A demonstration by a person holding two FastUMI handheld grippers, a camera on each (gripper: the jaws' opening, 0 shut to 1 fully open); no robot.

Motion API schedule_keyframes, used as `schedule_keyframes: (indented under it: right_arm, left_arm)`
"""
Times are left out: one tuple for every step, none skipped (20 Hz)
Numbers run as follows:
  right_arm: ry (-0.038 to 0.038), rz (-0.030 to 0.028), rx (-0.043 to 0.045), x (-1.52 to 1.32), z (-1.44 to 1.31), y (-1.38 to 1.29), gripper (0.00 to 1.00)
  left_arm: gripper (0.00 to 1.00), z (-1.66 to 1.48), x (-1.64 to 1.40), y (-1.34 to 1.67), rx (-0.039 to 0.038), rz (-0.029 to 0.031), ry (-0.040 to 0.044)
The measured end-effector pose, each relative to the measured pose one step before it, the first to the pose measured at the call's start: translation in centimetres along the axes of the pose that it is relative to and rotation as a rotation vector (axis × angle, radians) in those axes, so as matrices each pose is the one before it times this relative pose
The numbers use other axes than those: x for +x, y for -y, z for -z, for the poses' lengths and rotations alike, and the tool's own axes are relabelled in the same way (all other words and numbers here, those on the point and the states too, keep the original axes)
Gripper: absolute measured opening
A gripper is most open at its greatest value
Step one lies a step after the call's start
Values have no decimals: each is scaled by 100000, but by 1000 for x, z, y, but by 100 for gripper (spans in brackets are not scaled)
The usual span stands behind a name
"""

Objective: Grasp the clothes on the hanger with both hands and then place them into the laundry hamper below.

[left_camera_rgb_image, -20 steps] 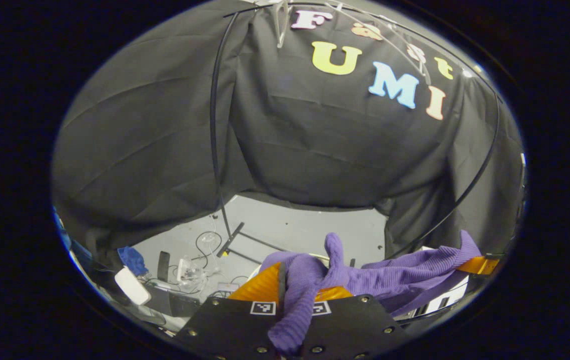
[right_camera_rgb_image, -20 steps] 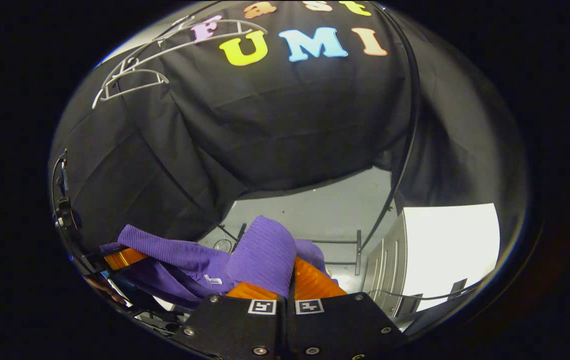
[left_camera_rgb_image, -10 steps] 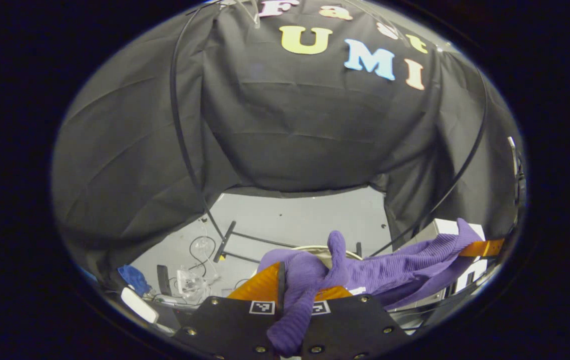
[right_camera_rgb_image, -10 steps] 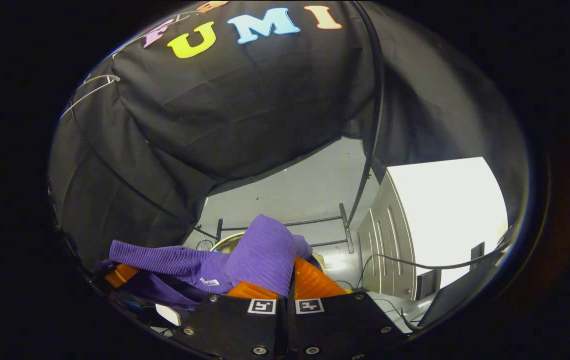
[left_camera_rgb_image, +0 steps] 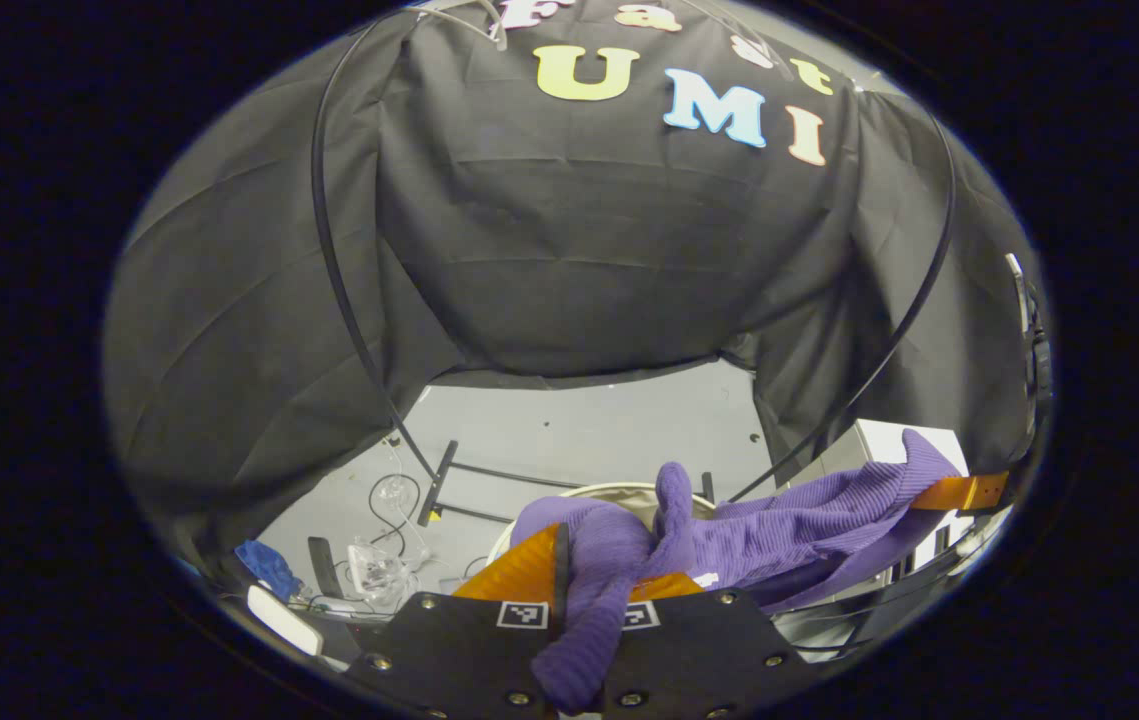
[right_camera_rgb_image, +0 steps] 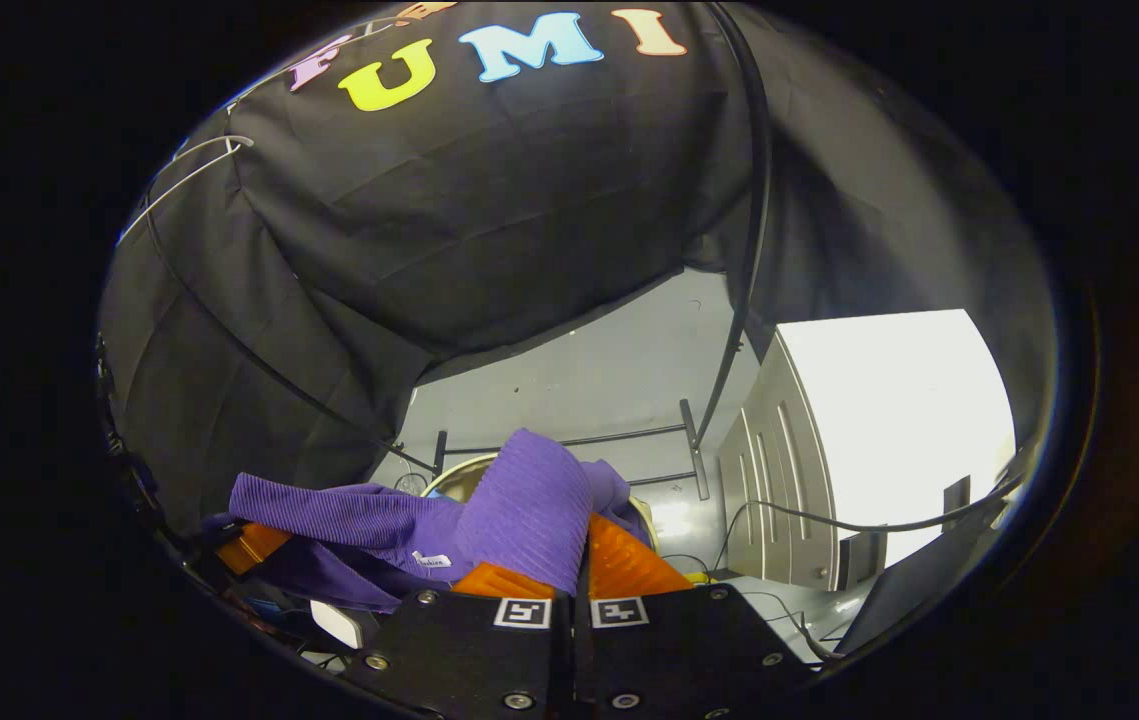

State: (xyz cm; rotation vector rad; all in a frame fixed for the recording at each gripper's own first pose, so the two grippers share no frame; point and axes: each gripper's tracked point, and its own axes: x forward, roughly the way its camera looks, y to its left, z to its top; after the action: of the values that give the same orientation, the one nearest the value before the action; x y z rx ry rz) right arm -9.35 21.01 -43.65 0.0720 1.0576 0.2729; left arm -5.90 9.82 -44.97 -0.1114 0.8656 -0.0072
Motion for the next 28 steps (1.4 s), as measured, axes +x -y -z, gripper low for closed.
schedule_keyframes:
  right_arm:
    - [-548, 246, -385, -179, 106, 44, 1]
    - [-809, 112, -782, -116, 76, 57, 1]
    - [-974, -48, -963, -15, 153, -79, 0]
    - [-1526, -694, -1108, -51, 208, -313, 2]
    - [-1758, -659, -1277, 57, 416, -284, 4]
    - [-1244, -201, -1300, 29, 272, -134, 5]
    - [-900, -3, -1516, 150, 150, -245, 5]
    - [-1062, -480, -2023, 40, 42, -222, 6]
    - [-1285, -955, -2011, 188, 229, -480, 8]
    - [-1364, -1093, -1812, 132, 17, -377, 9]
    - [-912, -334, -1500, -50, 27, -208, 12]
    - [-199, -506, -962, -162, -161, -138, 14]
    - [-146, -449, -300, 105, -15, -283, 19]
    - [-627, -118, 463, -147, 66, -77, 30]
    - [-57, 37, 1063, 50, 91, -165, 46]
    - [230, 104, 1076, -110, -65, -12, 57]
    - [483, 709, 687, -161, -57, 139, 75]
    - [555, 1341, 234, -420, -253, 319, 83]
    - [1187, 1377, -211, -643, -267, 287, 95]
    - [1584, 638, -388, -892, -702, 324, 95]
    - [2547, 728, -410, -1008, -814, 429, 92]
    - [3246, 1195, -267, -1126, -1075, 740, 96]
    - [3641, 1399, 23, -1072, -1003, 1019, 92]
    - [3675, 1517, 625, -1070, -1097, 1034, 96]
    - [3696, 1592, 947, -959, -958, 1086, 92]
    - [3590, 1452, 1194, -993, -958, 1043, 96]
    - [3262, 1233, 1476, -985, -612, 1028, 96]
    - [2824, 810, 1562, -847, -712, 989, 96]
  left_arm:
    - [0, 129, -50, -175, -135, -79, -13]
    - [0, 119, -23, -41, 97, -275, -104]
    - [0, 284, 34, -265, 135, -676, -185]
    - [0, 221, 64, -277, 121, -1053, -419]
    - [0, 310, 73, -176, -32, -1487, -555]
    - [0, 224, 203, -56, -358, -577, -880]
    - [0, 318, 121, 326, -994, 253, -97]
    - [0, 206, 91, 421, -1339, 682, -630]
    - [2, 318, -276, 256, -1142, 378, -714]
    - [5, 245, -66, -29, -156, -488, -1126]
    - [8, 309, -46, -526, 613, -1631, -611]
    - [9, 112, -51, -490, 136, -1896, -411]
    - [10, 159, -319, -14, -882, 161, -314]
    - [17, -133, -222, 91, -1261, 199, 357]
    - [31, -166, -354, -24, -1008, 825, 504]
    - [45, -104, -252, 77, -908, 1275, 489]
    - [59, -180, -167, -138, -757, 368, 305]
    - [73, -164, -194, -347, -525, -671, 678]
    - [75, -2, -140, -333, -50, -800, 618]
    - [85, -139, -337, -270, 602, -1415, 502]
    - [96, -351, -44, -28, 846, -1355, 527]
    - [100, -537, -109, 447, 900, -70, 695]
    - [96, -587, -155, 677, 949, 420, 1095]
    - [96, -903, -62, 667, 1297, 312, 1336]
    - [96, -844, -303, 636, 1633, 208, 1264]
    - [96, -1283, -445, 803, 1682, 258, 2160]
    - [100, -1640, -658, 950, 1518, 484, 2832]
    - [96, -1676, -702, 1099, 1288, 755, 2849]
